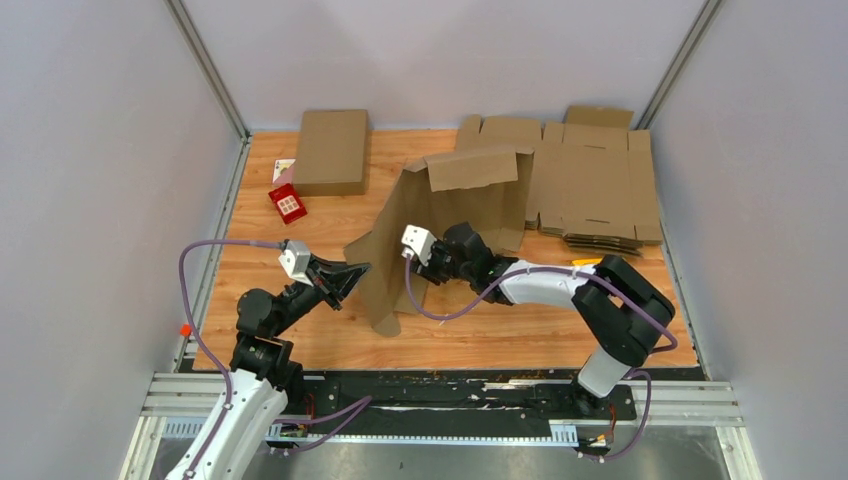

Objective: Fold the paper box

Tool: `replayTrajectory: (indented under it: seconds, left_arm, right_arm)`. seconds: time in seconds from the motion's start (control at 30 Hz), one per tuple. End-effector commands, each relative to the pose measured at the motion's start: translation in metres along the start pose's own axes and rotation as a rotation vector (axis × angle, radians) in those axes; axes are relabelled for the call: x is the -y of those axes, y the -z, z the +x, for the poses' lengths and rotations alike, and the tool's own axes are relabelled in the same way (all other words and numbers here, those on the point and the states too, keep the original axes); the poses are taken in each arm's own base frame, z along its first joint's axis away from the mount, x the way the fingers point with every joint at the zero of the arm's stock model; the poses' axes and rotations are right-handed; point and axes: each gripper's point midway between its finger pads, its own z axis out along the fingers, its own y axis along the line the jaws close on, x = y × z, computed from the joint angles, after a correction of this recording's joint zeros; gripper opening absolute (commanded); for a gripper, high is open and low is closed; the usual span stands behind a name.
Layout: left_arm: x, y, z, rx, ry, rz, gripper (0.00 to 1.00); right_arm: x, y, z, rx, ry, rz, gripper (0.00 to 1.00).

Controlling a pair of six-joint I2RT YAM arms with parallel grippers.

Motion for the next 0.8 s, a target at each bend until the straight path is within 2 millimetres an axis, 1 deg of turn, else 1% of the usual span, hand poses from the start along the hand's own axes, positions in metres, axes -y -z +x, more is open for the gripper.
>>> replayTrajectory:
  seconds: [0.0, 0.1, 0.17, 0.2, 0.37, 0.47, 0.57, 0.7, 0.73, 0.77]
  left_arm:
    - [0.005, 0.000, -0.004, 0.016, -0.010, 0.023, 0.00]
    - [0.005, 0.000, -0.004, 0.015, -0.009, 0.022, 0.00]
    - [0.005, 0.000, -0.004, 0.014, -0.010, 0.021, 0.00]
    - [0.004, 0.000, -0.004, 0.013, -0.010, 0.018, 0.00]
    - [0.003, 0.000, -0.003, 0.011, -0.011, 0.012, 0.00]
    - [0.004, 0.000, -0.004, 0.014, -0.016, 0.012, 0.00]
    - [0.003, 0.001, -0.005, 0.016, -0.022, 0.003, 0.00]
    - [0.002, 0.002, -0.005, 0.020, -0.026, -0.004, 0.00]
    - [0.002, 0.002, -0.005, 0.019, -0.025, -0.005, 0.00]
    - [0.002, 0.002, -0.005, 0.018, -0.025, -0.005, 0.00]
  right_arm:
    - [0.015, 0.021, -0.032, 0.111, -0.036, 0.091, 0.49]
    - [0.013, 0.035, -0.032, 0.124, -0.051, 0.102, 0.65]
    - [0.015, 0.045, -0.034, 0.131, -0.067, 0.122, 0.72]
    - [0.016, 0.051, -0.033, 0.128, -0.077, 0.136, 0.74]
    - [0.020, 0.084, -0.032, 0.156, -0.127, 0.206, 0.78]
    - [0.022, 0.103, -0.026, 0.168, -0.165, 0.244, 0.79]
    - [0.036, 0.125, -0.021, 0.190, -0.227, 0.343, 0.80]
    - [0.061, 0.159, -0.022, 0.259, -0.356, 0.463, 0.81]
    - [0.069, 0.171, -0.023, 0.280, -0.390, 0.507, 0.81]
    - [0.077, 0.181, -0.020, 0.287, -0.426, 0.551, 0.81]
